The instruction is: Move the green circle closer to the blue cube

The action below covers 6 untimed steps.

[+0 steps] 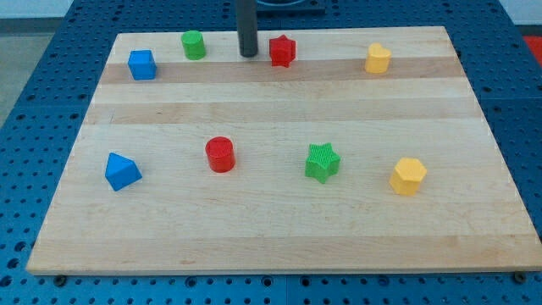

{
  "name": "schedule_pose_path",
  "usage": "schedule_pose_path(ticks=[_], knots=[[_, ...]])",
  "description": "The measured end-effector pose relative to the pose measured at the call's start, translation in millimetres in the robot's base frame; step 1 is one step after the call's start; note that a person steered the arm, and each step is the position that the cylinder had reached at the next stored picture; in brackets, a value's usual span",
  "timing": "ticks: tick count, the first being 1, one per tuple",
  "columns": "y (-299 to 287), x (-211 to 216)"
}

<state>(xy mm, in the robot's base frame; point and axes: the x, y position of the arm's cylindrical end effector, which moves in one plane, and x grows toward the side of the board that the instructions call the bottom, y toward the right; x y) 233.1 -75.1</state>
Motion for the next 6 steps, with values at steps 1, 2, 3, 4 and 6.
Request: schedule_pose_path(ticks=[1,2,3,4,6], knots=[[-36.8,-19.1],[-44.7,-19.1],[-60.9,-10.1],[-65.3,-1.5],[-76.8,9.8]])
